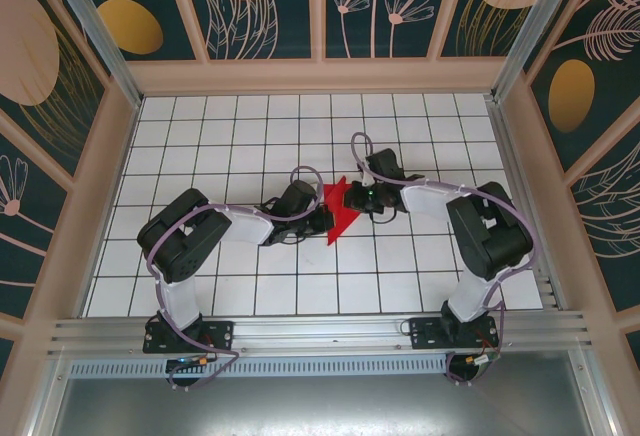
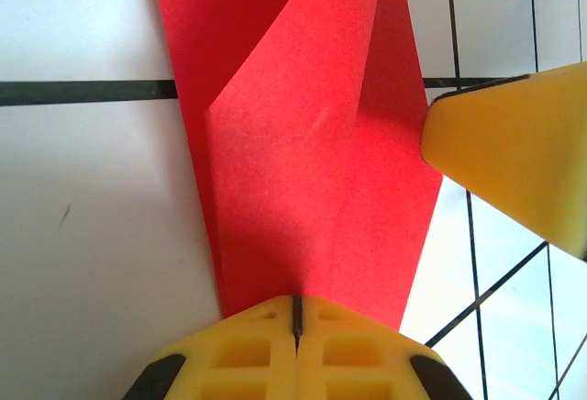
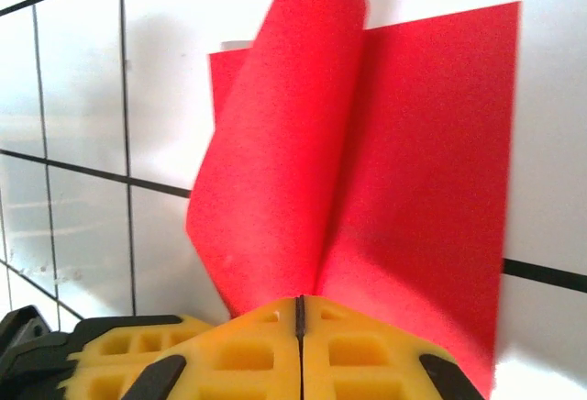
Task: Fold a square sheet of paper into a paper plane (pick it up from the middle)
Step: Fourth fold the wing at the center of the table.
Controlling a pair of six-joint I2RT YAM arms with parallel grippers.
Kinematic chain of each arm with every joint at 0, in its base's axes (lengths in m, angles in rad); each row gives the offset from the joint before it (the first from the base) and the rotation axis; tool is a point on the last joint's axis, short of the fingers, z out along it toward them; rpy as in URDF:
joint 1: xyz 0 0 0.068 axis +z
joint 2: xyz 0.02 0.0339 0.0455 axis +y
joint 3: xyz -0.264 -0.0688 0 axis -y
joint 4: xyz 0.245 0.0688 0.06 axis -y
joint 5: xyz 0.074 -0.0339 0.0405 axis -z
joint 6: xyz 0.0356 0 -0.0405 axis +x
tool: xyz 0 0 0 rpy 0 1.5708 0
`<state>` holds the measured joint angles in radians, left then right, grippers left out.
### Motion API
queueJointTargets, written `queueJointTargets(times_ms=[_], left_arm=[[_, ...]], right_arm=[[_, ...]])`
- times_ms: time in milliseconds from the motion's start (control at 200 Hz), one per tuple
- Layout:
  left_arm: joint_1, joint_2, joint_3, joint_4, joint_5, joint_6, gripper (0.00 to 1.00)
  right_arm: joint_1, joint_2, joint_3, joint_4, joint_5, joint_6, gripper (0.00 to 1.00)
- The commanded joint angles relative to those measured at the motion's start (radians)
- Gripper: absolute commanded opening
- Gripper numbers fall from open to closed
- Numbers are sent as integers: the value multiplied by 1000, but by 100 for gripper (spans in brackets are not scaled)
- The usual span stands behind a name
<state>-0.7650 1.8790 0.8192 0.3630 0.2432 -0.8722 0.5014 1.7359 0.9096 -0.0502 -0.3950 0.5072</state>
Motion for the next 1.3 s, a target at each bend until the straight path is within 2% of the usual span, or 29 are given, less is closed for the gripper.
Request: queueJointTargets(times_ms=[0, 485, 676, 926, 1141, 1296], left_arm=[[-2, 101, -51, -188, -93, 30, 0], [-4, 92, -72, -154, -87, 18, 0], [-5, 91, -72, -159, -90, 15, 0], [-7, 86, -87, -187, -97, 17, 0], [-7, 89, -103, -196, -90, 25, 0], [-8, 95, -104, -202, -87, 31, 0]], right_arm=[[31, 6, 16, -4, -30, 20, 6], [67, 86, 79, -34, -74, 100, 3], [69, 116, 82, -75, -18, 107, 3], [51, 128, 79, -43, 29, 12, 3], [-21, 163, 77, 50, -15, -143, 3], [-72, 171, 74, 126, -63, -196, 3]])
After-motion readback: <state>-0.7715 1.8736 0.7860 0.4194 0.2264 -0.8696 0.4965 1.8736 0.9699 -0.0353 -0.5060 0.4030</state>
